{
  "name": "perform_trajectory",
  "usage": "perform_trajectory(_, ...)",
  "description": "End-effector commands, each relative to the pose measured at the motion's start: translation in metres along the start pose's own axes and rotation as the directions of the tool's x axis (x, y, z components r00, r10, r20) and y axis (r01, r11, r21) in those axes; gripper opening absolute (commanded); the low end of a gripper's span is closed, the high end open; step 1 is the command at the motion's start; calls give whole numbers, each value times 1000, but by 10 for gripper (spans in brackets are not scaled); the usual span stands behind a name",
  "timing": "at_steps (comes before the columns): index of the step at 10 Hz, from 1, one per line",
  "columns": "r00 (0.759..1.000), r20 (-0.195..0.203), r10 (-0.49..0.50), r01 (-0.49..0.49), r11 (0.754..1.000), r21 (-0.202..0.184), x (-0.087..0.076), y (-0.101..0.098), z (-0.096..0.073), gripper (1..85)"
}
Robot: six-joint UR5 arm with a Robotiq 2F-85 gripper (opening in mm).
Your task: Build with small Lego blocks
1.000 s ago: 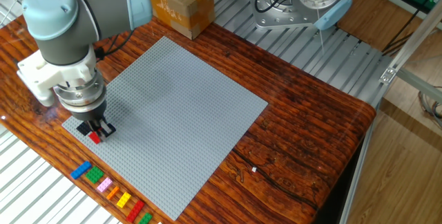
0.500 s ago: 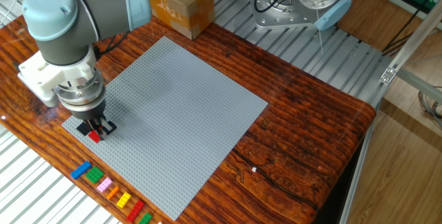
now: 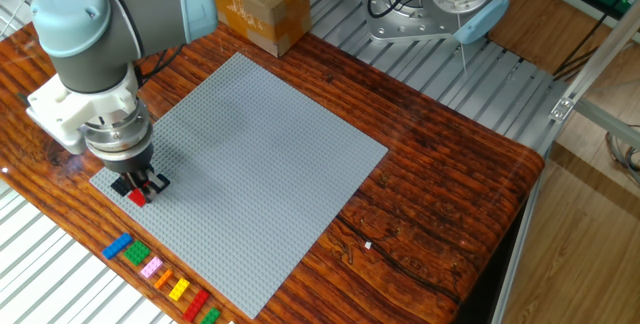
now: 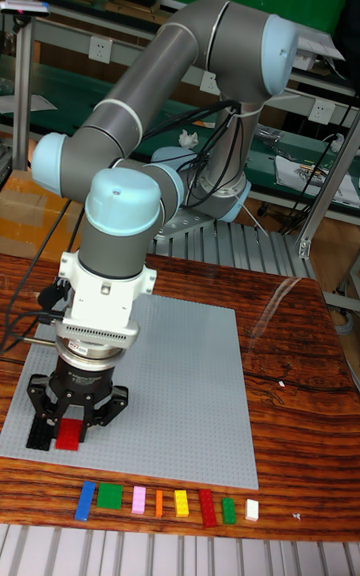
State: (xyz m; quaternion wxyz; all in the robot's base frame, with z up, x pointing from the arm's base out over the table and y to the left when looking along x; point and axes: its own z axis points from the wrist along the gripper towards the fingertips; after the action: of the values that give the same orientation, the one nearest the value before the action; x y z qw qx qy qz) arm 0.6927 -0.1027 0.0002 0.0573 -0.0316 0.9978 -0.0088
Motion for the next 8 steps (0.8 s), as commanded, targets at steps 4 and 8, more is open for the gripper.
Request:
perform_trajectory(4, 1000, 6, -18, 18, 1000, 7, -1, -11, -2, 167)
perform_trajectory(8, 1000, 18, 7, -7, 1000, -11, -3, -6, -2, 207)
